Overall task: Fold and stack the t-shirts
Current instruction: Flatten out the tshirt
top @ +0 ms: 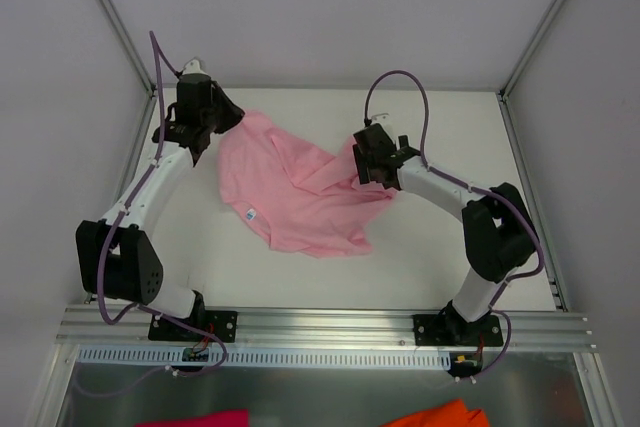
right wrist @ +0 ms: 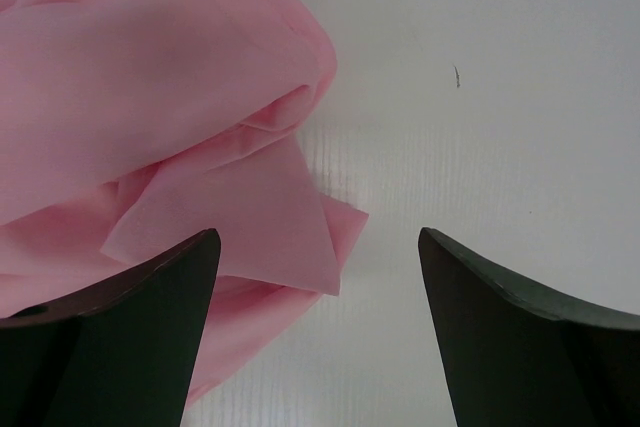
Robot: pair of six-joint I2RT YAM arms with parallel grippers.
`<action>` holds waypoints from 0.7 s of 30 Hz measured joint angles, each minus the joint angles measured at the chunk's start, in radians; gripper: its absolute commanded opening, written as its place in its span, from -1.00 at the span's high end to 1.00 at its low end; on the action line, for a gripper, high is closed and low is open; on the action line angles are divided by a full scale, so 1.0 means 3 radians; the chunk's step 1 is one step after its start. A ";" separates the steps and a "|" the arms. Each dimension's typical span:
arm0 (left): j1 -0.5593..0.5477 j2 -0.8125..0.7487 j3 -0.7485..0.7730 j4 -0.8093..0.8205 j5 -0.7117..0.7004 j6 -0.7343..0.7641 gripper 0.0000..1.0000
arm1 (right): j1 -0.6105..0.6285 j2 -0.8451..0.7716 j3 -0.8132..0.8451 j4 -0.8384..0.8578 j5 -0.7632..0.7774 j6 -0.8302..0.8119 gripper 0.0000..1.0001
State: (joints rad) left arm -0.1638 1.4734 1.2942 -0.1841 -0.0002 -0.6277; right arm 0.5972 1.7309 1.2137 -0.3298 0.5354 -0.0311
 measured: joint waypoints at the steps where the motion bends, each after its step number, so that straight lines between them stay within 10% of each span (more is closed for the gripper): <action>1: -0.0005 0.0011 -0.0015 -0.0009 0.0000 0.0008 1.00 | -0.0005 0.0000 0.0000 0.0001 -0.0006 0.0005 -0.71; 21: -0.0286 0.0050 -0.0174 -0.0037 -0.0159 0.0153 1.00 | -0.0590 0.0172 0.0168 0.0371 -0.1399 0.0342 -0.56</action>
State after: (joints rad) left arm -0.2497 1.4883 1.2419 -0.1951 -0.0479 -0.5819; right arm 0.4202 1.7824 1.2640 -0.2184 0.1158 0.0715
